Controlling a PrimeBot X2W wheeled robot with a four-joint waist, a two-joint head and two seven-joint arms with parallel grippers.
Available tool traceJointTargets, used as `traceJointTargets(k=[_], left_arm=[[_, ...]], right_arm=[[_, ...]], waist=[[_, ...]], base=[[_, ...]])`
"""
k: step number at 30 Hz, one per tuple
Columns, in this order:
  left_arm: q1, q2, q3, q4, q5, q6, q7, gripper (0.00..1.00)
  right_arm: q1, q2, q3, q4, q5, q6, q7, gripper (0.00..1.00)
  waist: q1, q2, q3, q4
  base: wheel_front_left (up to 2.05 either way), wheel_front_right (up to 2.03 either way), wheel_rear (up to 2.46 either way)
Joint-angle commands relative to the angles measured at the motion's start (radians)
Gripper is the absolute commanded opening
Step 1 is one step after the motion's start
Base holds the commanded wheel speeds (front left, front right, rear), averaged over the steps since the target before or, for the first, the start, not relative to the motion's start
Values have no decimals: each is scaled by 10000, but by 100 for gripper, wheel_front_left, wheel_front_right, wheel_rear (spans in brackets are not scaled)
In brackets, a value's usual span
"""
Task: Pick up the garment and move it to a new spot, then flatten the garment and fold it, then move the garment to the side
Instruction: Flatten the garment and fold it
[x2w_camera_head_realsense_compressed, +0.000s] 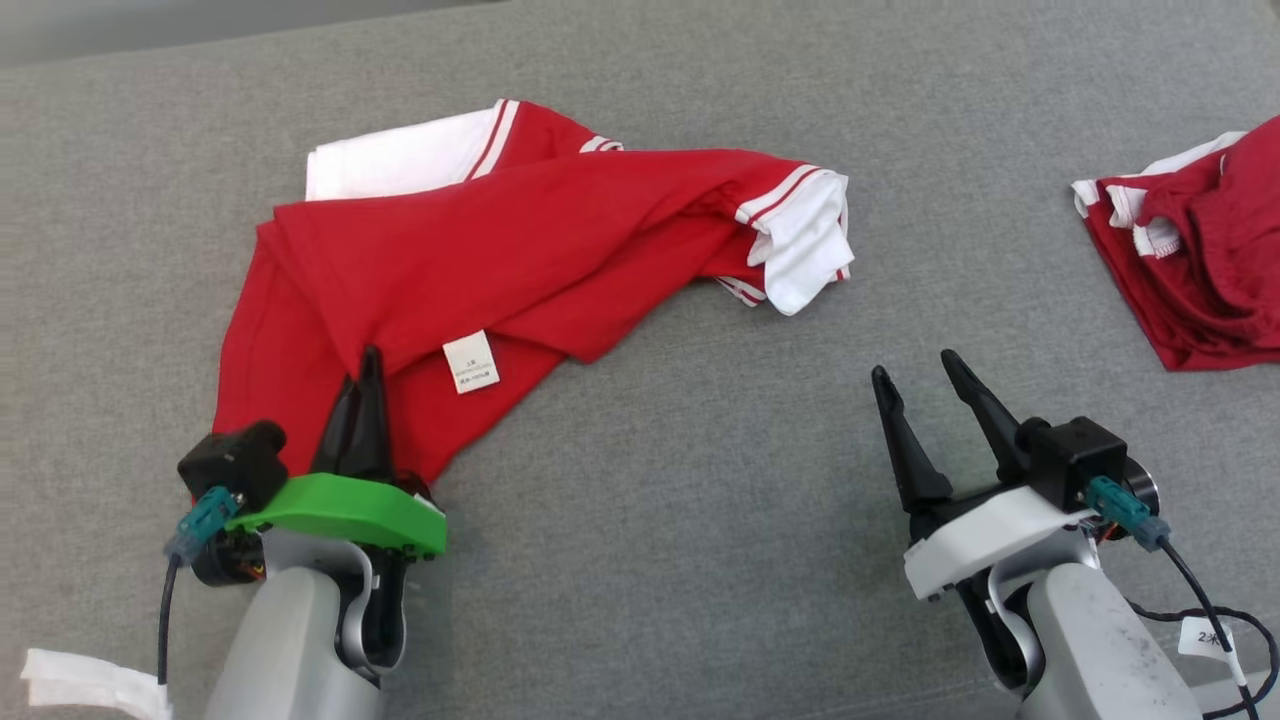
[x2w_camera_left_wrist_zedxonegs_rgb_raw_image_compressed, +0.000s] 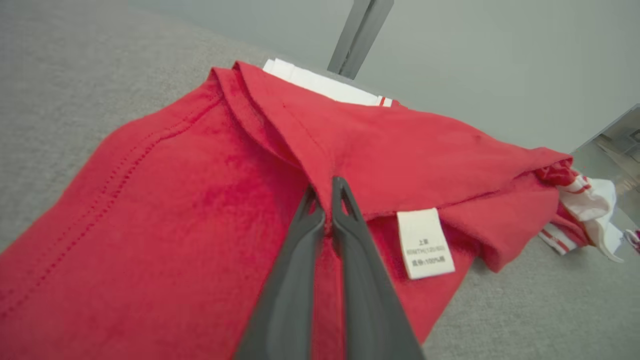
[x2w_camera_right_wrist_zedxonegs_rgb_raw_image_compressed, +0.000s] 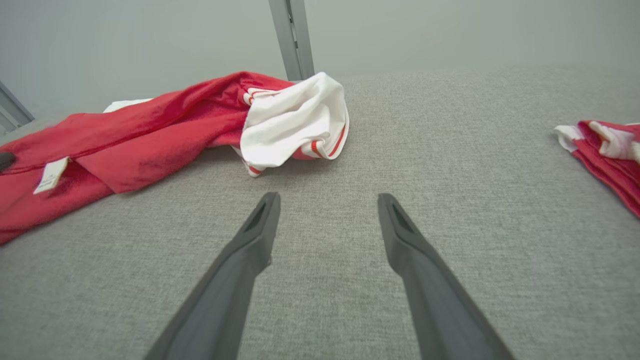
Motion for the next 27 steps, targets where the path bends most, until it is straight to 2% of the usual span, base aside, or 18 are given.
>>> traceJointTargets(k=[1,5,9,17,18,19,27], left_arm=[[216,52,50,-215,-68,-30,-1,0],[943,51,10,-1147,-253,-31,-1,0],[1770,54,224,-1445,-246,-31,-1,0],[2747,47,904,-781,72,-31,-1,0],[2741,47,957,-613,64,-31,-1,45],[2633,48,1026,-551,127,-31,-1,100],[2159,46,914,-873,519,-31,-1,100]], right_arm=[[164,-37,-33,72,-61,-15,-2,100],[509,-38,-216,264,-103,-15,-2,100],[794,-37,-319,403,-122,-15,-2,100],[983,-38,-288,595,-155,-15,-2,100],[971,-38,-290,632,-182,-15,-2,100],[939,-38,-293,666,-216,-15,-2,100],[535,-38,-470,1124,-443,-15,-2,100]], waist=[[0,0,-361,342],[0,0,-1041,955],[0,0,-1452,1374],[0,0,-1666,1710],[0,0,-1636,1734],[0,0,-1599,1753],[0,0,-1235,1882]], base=[[0,0,0],[0,0,0],[0,0,0],[0,0,0],[0,0,0],[0,0,0],[0,0,0]])
